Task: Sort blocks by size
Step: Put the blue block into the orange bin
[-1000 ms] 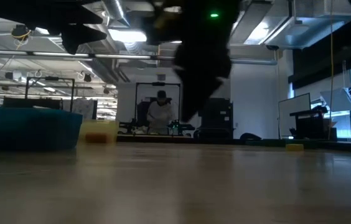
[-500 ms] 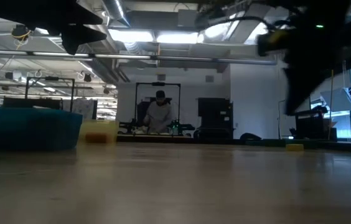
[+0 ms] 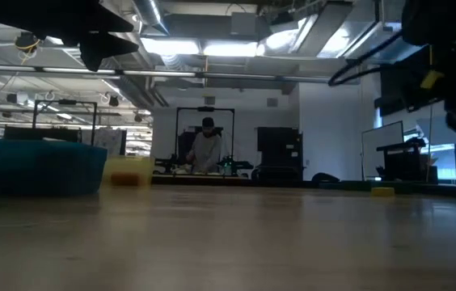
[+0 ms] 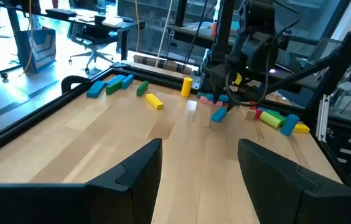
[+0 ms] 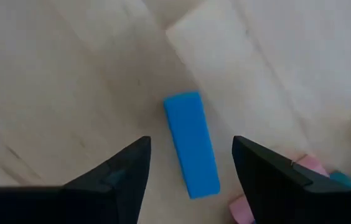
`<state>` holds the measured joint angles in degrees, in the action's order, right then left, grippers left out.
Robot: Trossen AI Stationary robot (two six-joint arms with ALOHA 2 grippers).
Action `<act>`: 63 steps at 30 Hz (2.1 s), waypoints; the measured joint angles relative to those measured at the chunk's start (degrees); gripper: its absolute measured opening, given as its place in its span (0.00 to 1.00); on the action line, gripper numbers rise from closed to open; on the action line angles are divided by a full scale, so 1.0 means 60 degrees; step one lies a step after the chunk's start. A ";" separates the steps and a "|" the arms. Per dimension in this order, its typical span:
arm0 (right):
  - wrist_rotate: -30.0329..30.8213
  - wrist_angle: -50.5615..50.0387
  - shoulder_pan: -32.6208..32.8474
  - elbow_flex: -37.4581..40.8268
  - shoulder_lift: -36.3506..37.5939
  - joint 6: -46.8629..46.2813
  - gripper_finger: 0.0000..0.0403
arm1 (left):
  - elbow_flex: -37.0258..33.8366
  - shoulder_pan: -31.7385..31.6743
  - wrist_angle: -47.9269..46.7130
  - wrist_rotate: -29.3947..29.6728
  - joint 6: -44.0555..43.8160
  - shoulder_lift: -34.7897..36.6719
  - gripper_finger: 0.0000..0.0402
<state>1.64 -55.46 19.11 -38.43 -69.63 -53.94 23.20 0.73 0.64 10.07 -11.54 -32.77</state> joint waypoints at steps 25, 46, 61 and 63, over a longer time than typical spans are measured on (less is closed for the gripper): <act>-0.0615 0.0214 -0.0006 0.0975 0.0007 0.0734 0.56 | -0.0007 -0.0004 -0.0016 0.0000 0.0002 0.0000 0.49; -0.0877 0.1328 0.0000 0.1290 -0.0004 0.0986 0.56 | -0.0007 -0.0004 -0.0015 0.0000 0.0006 0.0000 0.49; -0.0613 0.1900 0.0000 0.1693 0.0018 0.0919 0.26 | -0.0007 -0.0004 0.0004 0.0004 0.0552 0.0000 0.49; -0.0548 0.2040 0.0000 0.1623 0.0007 0.0919 0.26 | -0.0007 -0.0004 0.0004 0.0002 0.0509 0.0000 0.49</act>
<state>-1.65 -43.22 19.11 -28.69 -69.58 -48.42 23.16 0.71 0.67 10.07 -8.48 -32.77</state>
